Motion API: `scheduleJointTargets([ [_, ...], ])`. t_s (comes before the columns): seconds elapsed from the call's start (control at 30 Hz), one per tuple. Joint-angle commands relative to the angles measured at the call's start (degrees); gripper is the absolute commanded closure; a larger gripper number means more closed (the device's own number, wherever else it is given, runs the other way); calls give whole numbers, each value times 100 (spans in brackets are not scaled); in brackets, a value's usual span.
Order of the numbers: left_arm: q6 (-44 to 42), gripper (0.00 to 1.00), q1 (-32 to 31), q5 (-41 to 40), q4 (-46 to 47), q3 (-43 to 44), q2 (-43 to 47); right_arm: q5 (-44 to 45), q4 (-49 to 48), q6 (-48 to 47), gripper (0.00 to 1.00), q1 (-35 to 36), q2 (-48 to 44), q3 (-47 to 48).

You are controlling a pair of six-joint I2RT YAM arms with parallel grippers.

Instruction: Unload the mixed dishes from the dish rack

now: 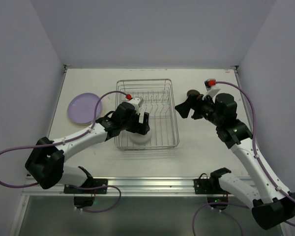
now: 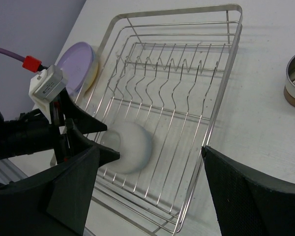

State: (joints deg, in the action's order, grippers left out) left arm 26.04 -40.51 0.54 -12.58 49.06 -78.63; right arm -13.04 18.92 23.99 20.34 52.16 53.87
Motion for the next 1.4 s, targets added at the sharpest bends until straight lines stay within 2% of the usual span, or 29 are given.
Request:
scheduleJointTargets([
  [0.0,85,0,26,-27,98,218,75,-268,-20,-96,12,5,136,133],
  [0.23,120,0,254,79,-236,473,734,-744,112,-201,10,5,540,317],
  [0.47,296,0,500,113,-377,289,1640,-1245,174,-219,7,102,725,405],
  [0.63,331,0,615,298,-631,280,1737,-1034,349,-281,6,620,927,589],
  [0.87,638,0,729,69,-438,-28,2527,-727,253,-26,23,1340,1358,564],
  [0.93,639,0,729,200,-473,-10,2616,-639,113,132,24,1472,1446,511],
  [1.17,657,0,738,412,-351,-334,2783,143,-143,413,24,1964,2138,423],
  [1.37,700,0,738,711,-166,-485,2634,539,-230,537,18,2193,2842,563],
])
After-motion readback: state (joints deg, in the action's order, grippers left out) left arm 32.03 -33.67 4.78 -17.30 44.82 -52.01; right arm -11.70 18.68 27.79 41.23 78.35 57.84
